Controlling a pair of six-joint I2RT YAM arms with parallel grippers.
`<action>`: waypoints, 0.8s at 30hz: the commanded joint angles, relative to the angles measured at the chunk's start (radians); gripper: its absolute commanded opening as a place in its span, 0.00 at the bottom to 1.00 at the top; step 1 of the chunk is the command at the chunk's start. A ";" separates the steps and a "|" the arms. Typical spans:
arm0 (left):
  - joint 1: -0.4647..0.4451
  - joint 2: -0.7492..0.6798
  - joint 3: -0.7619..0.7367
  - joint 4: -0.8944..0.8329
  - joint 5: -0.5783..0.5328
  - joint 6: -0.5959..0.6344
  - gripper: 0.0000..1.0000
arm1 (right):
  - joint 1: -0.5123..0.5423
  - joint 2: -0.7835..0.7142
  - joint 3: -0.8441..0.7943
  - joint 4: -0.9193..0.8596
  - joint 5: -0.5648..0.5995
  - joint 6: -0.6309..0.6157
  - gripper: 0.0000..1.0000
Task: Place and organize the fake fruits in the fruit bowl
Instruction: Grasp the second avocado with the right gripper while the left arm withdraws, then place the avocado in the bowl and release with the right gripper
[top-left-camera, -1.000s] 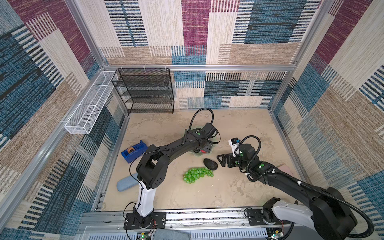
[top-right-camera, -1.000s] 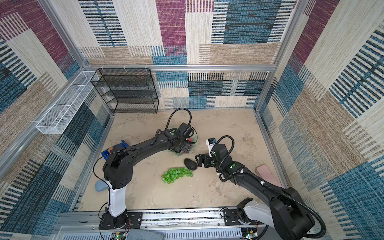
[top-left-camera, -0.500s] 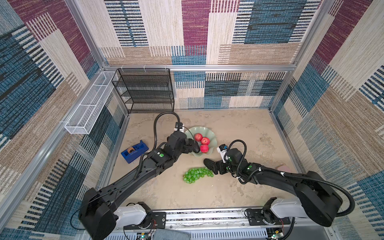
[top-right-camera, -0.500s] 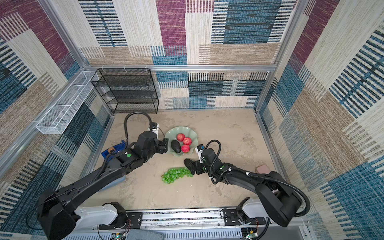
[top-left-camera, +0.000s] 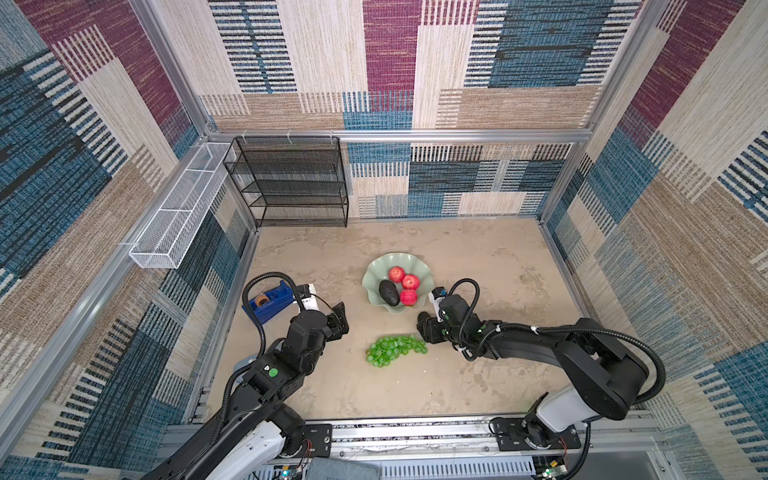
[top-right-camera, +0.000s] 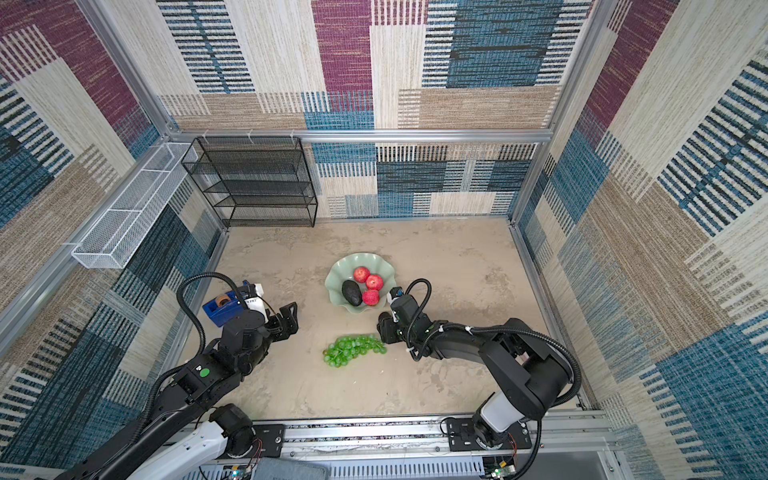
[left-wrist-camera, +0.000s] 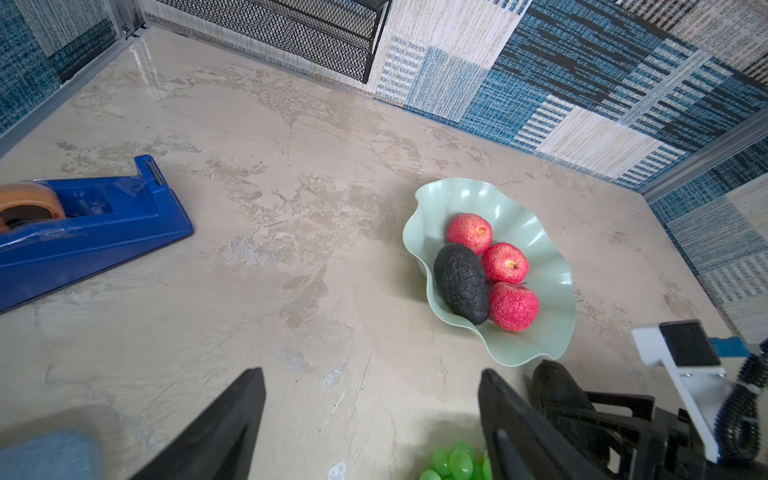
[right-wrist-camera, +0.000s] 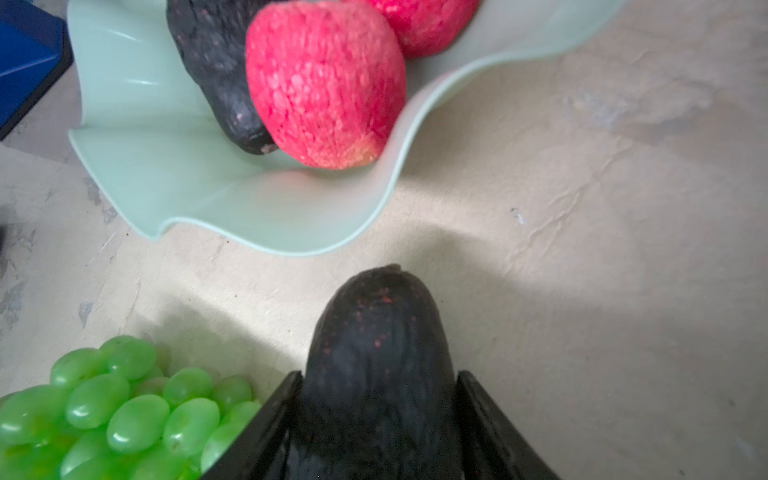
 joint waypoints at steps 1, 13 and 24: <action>0.004 0.023 0.001 0.027 -0.016 -0.018 0.84 | 0.002 -0.077 -0.042 -0.028 0.056 0.021 0.56; 0.016 0.162 0.017 0.158 0.140 -0.018 0.84 | 0.000 -0.519 -0.053 -0.140 0.167 -0.057 0.51; 0.024 0.035 0.006 0.105 0.615 0.168 0.85 | 0.000 0.056 0.388 -0.011 -0.117 -0.257 0.48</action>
